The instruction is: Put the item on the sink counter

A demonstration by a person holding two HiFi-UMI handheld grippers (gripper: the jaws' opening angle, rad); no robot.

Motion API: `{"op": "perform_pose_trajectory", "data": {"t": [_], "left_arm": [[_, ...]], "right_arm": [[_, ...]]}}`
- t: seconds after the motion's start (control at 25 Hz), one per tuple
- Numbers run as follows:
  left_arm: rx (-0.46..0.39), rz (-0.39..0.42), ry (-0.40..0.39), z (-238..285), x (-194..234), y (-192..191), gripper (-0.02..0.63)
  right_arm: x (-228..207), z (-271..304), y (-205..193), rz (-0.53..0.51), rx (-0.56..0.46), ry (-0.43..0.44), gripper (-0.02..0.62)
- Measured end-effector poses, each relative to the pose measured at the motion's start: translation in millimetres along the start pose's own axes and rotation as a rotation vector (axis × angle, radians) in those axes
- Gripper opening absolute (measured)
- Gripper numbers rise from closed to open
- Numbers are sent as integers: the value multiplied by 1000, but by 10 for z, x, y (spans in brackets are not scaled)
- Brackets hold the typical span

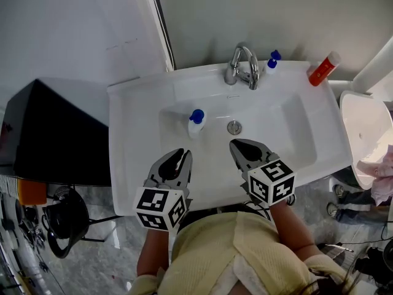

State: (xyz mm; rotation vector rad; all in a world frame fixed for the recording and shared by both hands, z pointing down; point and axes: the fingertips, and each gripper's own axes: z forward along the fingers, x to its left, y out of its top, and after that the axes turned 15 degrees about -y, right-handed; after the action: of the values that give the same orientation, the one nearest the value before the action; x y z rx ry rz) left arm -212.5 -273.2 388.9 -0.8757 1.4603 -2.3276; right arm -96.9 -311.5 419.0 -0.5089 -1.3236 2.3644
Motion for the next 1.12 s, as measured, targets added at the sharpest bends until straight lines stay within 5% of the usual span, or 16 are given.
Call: {"op": "perform_pose_trajectory", "data": {"t": [0.56, 1.12], "left_arm": [[130, 75, 68, 28, 47, -215, 38], [123, 27, 92, 36, 140, -211, 38]], "right_arm": [[-26, -3, -108, -2, 37, -10, 26], [-44, 16, -112, -10, 51, -5, 25]]}}
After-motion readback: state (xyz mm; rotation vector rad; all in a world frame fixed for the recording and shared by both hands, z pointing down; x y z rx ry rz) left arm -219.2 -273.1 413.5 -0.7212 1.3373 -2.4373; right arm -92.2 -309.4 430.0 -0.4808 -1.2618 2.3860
